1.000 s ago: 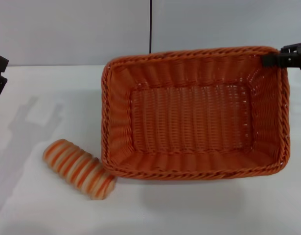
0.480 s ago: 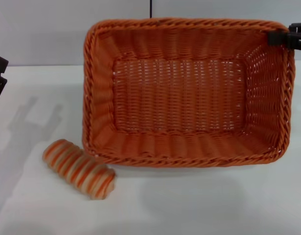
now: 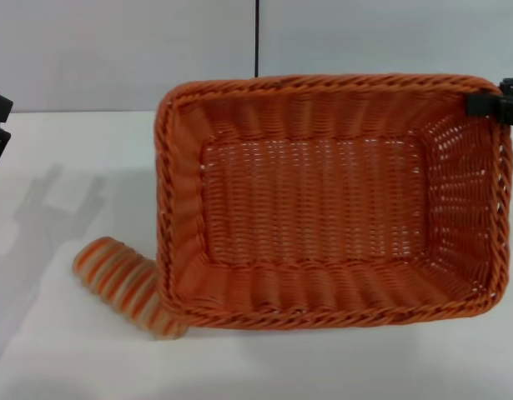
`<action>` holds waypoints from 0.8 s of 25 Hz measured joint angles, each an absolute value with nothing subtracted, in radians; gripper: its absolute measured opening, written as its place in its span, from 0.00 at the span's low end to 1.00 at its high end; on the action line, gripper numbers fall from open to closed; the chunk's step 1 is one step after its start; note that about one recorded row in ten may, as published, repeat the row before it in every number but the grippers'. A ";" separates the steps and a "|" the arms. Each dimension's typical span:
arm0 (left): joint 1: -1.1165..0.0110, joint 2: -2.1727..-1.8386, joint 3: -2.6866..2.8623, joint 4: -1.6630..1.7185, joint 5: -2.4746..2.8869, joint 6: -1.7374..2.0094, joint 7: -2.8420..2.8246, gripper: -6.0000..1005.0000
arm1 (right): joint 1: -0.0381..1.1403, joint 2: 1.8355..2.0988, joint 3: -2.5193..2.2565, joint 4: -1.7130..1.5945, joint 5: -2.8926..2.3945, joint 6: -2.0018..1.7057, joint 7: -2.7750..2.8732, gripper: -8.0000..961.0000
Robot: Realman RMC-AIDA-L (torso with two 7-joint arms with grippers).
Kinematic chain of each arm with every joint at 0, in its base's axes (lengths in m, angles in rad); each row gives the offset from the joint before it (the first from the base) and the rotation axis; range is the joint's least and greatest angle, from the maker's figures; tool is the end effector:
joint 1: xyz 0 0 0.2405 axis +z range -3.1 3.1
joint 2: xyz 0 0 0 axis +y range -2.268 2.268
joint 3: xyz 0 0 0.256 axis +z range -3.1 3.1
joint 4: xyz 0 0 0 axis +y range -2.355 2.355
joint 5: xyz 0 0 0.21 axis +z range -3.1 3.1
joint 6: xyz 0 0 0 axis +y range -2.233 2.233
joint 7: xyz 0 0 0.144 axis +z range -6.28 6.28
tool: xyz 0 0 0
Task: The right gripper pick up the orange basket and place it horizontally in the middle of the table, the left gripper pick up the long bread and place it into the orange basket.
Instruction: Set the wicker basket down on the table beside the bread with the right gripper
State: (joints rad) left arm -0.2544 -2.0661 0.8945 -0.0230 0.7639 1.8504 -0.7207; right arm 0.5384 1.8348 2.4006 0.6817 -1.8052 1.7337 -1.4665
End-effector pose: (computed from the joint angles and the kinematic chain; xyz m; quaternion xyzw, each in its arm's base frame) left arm -0.3243 0.2236 0.0240 -0.6451 -0.2396 -0.5595 0.4620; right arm 0.2597 0.3462 0.1059 -0.9197 0.2626 0.2712 0.1076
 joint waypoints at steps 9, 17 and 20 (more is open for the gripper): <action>-0.265 -2.067 0.894 -0.024 0.764 1.842 -0.722 0.79 | 0.555 1.833 2.385 0.615 -1.867 1.687 -1.486 0.20; -0.271 -2.068 0.894 -0.028 0.764 1.837 -0.722 0.79 | 0.581 1.855 2.374 0.597 -1.892 1.633 -1.498 0.20; -0.274 -2.068 0.894 -0.030 0.764 1.836 -0.723 0.79 | 0.599 1.866 2.371 0.580 -1.917 1.604 -1.499 0.20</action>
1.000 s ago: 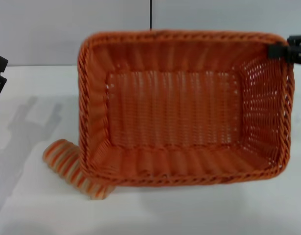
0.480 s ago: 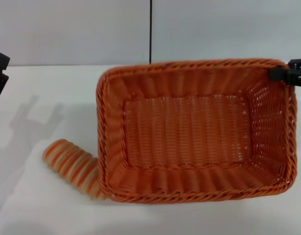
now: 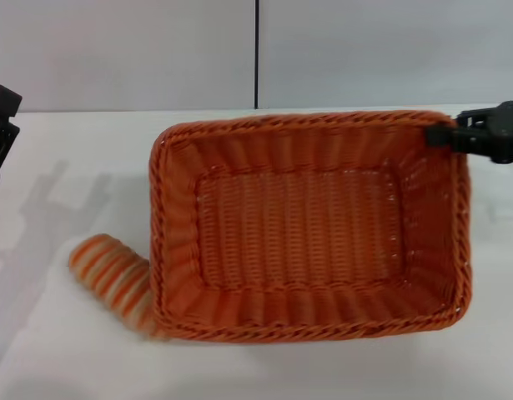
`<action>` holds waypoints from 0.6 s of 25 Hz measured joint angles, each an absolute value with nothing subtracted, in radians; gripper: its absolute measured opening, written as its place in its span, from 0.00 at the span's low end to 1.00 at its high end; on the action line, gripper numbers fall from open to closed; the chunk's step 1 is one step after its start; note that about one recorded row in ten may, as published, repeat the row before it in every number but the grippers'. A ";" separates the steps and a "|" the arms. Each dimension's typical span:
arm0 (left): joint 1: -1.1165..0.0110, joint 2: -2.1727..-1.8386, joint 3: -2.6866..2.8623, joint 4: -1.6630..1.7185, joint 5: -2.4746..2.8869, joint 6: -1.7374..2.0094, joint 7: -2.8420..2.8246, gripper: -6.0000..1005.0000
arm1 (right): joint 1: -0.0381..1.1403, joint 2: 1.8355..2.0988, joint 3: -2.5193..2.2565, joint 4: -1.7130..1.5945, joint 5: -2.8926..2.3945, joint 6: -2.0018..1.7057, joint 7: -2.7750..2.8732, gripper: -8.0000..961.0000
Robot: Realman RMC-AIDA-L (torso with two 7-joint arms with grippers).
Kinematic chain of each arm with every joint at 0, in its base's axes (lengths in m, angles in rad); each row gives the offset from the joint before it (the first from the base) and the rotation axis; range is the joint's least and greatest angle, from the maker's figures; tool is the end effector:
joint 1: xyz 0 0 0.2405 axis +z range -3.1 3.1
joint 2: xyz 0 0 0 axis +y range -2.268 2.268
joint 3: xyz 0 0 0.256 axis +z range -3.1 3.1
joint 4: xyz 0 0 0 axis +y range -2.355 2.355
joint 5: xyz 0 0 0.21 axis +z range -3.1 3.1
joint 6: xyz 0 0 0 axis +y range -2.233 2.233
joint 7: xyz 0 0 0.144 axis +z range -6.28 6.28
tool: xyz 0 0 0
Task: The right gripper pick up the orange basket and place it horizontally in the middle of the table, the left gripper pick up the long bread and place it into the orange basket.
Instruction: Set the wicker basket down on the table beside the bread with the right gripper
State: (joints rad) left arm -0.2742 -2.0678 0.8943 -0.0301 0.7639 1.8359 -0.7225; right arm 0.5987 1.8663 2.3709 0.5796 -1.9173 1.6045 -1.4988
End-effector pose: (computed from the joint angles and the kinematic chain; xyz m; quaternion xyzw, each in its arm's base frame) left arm -0.3214 0.2300 0.0214 -0.6469 -0.2429 -0.5599 0.4572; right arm 0.2660 0.3593 0.0670 -0.9251 0.2901 0.2206 0.1065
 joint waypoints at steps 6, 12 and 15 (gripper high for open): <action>-0.277 -2.068 0.894 -0.032 0.764 1.833 -0.723 0.79 | 0.621 1.892 2.347 0.563 -1.936 1.536 -1.510 0.20; -0.284 -2.068 0.894 -0.029 0.764 1.814 -0.723 0.79 | 0.631 1.907 2.347 0.562 -1.936 1.516 -1.524 0.20; -0.288 -2.068 0.894 -0.029 0.764 1.808 -0.724 0.79 | 0.633 1.909 2.347 0.561 -1.936 1.507 -1.526 0.20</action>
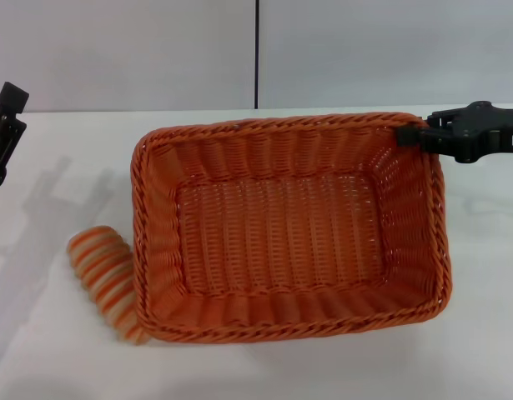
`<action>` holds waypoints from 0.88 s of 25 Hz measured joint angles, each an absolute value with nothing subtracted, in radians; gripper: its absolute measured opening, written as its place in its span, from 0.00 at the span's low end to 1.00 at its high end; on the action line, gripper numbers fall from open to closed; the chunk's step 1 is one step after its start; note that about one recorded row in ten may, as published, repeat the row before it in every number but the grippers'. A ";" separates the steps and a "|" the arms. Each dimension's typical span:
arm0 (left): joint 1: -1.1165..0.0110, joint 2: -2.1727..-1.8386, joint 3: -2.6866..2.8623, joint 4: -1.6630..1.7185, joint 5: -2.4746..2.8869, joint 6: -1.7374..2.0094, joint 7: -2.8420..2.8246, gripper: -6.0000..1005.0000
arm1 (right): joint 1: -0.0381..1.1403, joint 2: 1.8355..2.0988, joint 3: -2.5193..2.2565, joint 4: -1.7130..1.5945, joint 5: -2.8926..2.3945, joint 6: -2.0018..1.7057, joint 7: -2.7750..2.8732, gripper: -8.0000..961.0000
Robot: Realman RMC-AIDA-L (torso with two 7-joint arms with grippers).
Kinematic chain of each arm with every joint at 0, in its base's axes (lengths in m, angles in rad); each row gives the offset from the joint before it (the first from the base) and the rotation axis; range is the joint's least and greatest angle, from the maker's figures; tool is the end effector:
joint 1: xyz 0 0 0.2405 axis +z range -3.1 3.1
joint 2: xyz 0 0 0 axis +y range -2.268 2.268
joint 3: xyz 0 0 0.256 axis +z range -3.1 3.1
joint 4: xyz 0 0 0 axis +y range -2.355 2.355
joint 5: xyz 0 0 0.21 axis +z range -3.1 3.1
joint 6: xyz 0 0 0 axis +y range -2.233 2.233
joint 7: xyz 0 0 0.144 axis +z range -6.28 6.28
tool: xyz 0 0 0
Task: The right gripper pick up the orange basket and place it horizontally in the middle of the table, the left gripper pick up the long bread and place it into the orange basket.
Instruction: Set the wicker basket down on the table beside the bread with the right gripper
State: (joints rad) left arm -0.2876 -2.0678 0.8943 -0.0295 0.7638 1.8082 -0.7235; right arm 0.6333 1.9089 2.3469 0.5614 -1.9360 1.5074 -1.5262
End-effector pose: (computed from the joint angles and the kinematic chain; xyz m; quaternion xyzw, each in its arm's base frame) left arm -0.3212 0.2362 0.0195 -0.6501 -0.2485 -0.5542 0.4566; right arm 0.2580 0.3709 0.0430 -0.9291 0.2821 0.2068 0.1205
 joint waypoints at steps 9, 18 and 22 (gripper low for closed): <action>-0.297 -2.068 0.887 -0.025 0.764 1.792 -0.724 0.79 | 0.625 1.910 2.355 0.561 -1.936 1.498 -1.526 0.19; -0.304 -2.066 0.882 -0.023 0.764 1.783 -0.724 0.79 | 0.610 1.909 2.358 0.566 -1.931 1.493 -1.526 0.19; -0.306 -2.066 0.873 -0.023 0.764 1.782 -0.724 0.79 | 0.600 1.909 2.370 0.567 -1.926 1.491 -1.526 0.19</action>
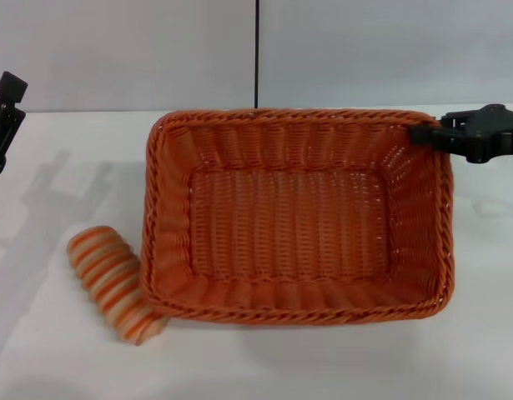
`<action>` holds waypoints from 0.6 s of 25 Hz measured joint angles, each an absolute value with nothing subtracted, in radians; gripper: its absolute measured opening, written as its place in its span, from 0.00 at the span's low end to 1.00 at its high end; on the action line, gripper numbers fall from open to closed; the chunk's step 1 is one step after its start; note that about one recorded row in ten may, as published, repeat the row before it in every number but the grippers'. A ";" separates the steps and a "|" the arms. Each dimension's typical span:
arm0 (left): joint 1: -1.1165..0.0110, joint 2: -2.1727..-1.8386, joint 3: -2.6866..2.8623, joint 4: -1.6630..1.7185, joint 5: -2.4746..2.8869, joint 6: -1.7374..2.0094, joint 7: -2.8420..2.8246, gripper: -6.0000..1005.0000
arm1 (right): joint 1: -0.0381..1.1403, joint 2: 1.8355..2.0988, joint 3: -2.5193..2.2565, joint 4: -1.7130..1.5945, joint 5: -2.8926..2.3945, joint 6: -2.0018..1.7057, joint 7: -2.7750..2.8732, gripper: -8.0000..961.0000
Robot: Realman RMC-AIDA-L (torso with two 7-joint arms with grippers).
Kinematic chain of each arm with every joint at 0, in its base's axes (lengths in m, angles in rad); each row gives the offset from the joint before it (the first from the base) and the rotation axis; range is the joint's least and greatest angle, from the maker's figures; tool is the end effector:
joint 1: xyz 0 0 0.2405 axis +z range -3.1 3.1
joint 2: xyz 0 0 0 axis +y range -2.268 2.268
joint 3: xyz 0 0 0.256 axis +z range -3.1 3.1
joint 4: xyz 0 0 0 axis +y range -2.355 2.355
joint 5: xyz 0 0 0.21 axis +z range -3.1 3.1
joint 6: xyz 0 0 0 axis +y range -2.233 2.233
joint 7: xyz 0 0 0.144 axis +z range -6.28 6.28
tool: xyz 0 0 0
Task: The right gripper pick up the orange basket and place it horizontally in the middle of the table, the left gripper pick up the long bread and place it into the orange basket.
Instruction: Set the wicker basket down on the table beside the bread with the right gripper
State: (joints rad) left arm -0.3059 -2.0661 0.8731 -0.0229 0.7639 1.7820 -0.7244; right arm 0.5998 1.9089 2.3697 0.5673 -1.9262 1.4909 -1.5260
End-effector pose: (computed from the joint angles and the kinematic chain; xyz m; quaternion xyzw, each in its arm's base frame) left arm -0.3208 0.2453 0.0217 -0.6478 -0.2480 -0.5517 0.4631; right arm 0.2704 0.3667 0.0482 -0.9190 0.2991 0.2145 0.1416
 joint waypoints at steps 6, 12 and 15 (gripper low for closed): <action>-0.309 -2.066 0.873 -0.023 0.764 1.782 -0.725 0.79 | 0.590 1.908 2.398 0.571 -1.925 1.500 -1.525 0.19; -0.315 -2.066 0.873 -0.023 0.764 1.774 -0.726 0.79 | 0.587 1.906 2.399 0.571 -1.925 1.502 -1.519 0.19; -0.320 -2.066 0.873 -0.023 0.764 1.769 -0.726 0.79 | 0.585 1.906 2.399 0.571 -1.925 1.502 -1.519 0.19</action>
State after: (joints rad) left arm -0.3198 -2.0662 0.8728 -0.0230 0.7639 1.7689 -0.7262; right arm 0.5855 1.9062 2.3992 0.5707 -1.9247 1.5020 -1.5188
